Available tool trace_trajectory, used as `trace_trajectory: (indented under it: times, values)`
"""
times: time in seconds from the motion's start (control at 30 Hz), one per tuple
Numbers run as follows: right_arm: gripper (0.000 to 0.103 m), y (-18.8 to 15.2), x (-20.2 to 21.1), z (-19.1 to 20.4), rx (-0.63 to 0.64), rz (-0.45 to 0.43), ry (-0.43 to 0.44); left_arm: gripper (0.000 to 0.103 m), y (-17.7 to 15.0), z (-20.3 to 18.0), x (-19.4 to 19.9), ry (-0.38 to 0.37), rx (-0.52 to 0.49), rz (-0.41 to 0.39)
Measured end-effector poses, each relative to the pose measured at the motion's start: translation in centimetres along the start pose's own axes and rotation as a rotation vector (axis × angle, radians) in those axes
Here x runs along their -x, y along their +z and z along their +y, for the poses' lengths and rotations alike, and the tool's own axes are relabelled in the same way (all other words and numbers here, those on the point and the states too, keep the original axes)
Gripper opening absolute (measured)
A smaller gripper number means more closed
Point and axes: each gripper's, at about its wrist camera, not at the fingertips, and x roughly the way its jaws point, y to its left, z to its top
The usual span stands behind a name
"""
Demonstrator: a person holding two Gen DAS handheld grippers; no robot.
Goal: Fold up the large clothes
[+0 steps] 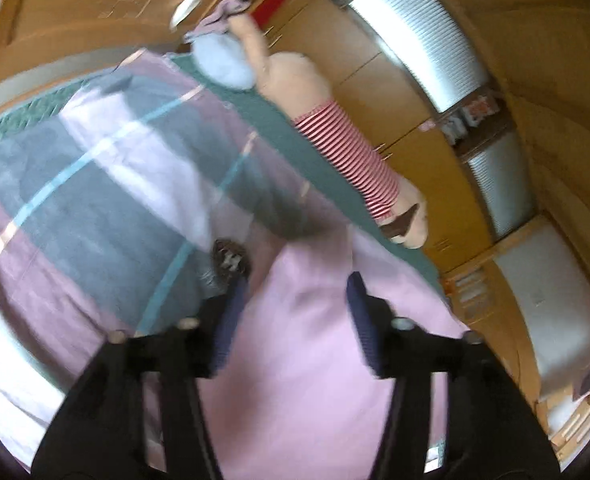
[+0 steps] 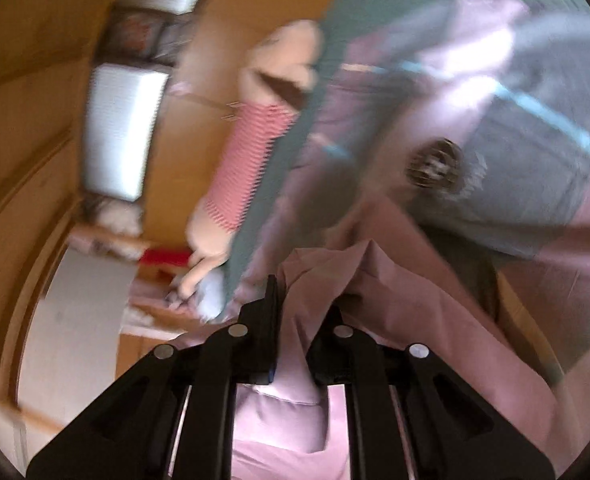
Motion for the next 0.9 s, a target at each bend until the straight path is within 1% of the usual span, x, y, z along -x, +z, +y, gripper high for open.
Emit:
trace_trajectory:
  times: [0.03,0.07,0.1,0.13,0.17,0.23,0.27,0.3,0.33,0.37,0.4,0.43,0.47,0.5,0.53,0.57,0.6,0.63,0.67,0.7,0.77,0.8,0.83,0.87,0.9]
  values:
    - [0.011,0.2,-0.4,-1.2,-0.014,-0.003,-0.018,0.063,-0.9,0.7,-0.1,-0.005,0.006,0.014]
    - [0.011,0.3,-1.2,-2.4,-0.022,-0.005,-0.044,0.074,-2.1,1.5,0.0,-0.006,0.010,0.028]
    - [0.011,1.0,-2.6,-3.6,-0.031,0.008,-0.068,0.082,-4.0,2.4,0.5,0.005,0.007,0.041]
    - [0.011,1.2,-3.4,-4.9,-0.052,0.027,-0.065,0.082,-5.4,2.8,0.4,0.014,-0.006,0.050]
    - [0.012,1.4,-4.0,-6.0,-0.081,0.053,-0.042,0.082,-7.0,3.2,0.0,0.036,-0.027,0.070]
    - [0.019,1.7,-4.5,-6.7,-0.106,0.084,-0.008,0.082,-9.0,3.1,-1.5,0.085,-0.071,0.135]
    - [0.022,1.9,-4.2,-6.3,-0.089,0.100,0.007,0.082,-9.7,2.7,-2.1,0.090,-0.105,0.167]
    - [0.033,2.0,-3.8,-5.8,-0.070,0.113,0.017,0.082,-10.7,2.0,-2.9,0.099,-0.163,0.197]
    - [0.050,2.2,-3.0,-5.2,-0.048,0.118,0.037,0.083,-11.4,1.2,-3.3,0.114,-0.210,0.210]
    - [0.060,2.3,-2.0,-4.6,-0.027,0.104,0.047,0.085,-11.8,0.8,-3.4,0.125,-0.238,0.212]
    - [0.085,2.4,-0.2,-3.1,0.036,0.047,0.029,0.087,-12.3,0.2,-3.3,0.135,-0.268,0.205]
    - [0.102,2.5,1.7,-1.6,0.113,-0.034,-0.017,0.089,-12.6,0.0,-3.2,0.137,-0.276,0.198]
    - [0.102,2.5,3.8,0.1,0.203,-0.135,-0.056,0.089,-13.0,-0.1,-3.1,0.139,-0.278,0.192]
    - [0.102,2.4,4.8,1.2,0.264,-0.188,-0.080,0.089,-13.5,-0.2,-2.9,0.156,-0.284,0.181]
    - [0.102,2.1,5.6,2.6,0.327,-0.212,-0.121,0.089,-13.9,-0.2,-2.7,0.185,-0.294,0.164]
    - [0.102,1.1,6.1,4.5,0.409,-0.206,-0.181,0.089,-14.3,-0.3,-2.4,0.214,-0.306,0.144]
    - [0.102,-0.2,5.9,5.9,0.478,-0.185,-0.202,0.089,-14.7,-0.6,-2.2,0.261,-0.332,0.114]
    - [0.102,-2.4,5.4,7.8,0.581,-0.145,-0.220,0.089,-15.0,-0.9,-2.0,0.296,-0.356,0.096]
    - [0.101,-5.5,4.6,9.7,0.700,-0.096,-0.252,0.089,-15.3,-1.3,-1.8,0.322,-0.376,0.083]
    - [0.098,-8.2,3.7,10.8,0.790,-0.059,-0.272,0.089,-15.5,-1.6,-1.7,0.341,-0.394,0.072]
    - [0.091,-13.9,1.4,12.7,0.949,0.034,-0.291,0.089,-15.8,-2.2,-1.7,0.356,-0.434,0.064]
    - [0.082,-17.6,0.2,13.5,1.044,0.085,-0.295,0.089,-15.9,-2.4,-1.7,0.371,-0.453,0.059]
    - [0.069,-21.1,-1.1,14.2,1.137,0.121,-0.299,0.089,-16.2,-2.5,-1.9,0.395,-0.477,0.053]
    - [0.063,-24.1,-2.4,14.7,1.208,0.153,-0.300,0.089,-16.3,-2.6,-2.2,0.410,-0.493,0.052]
    - [0.060,-25.9,-3.6,14.8,1.245,0.179,-0.305,0.089,-16.4,-2.7,-2.4,0.429,-0.520,0.053]
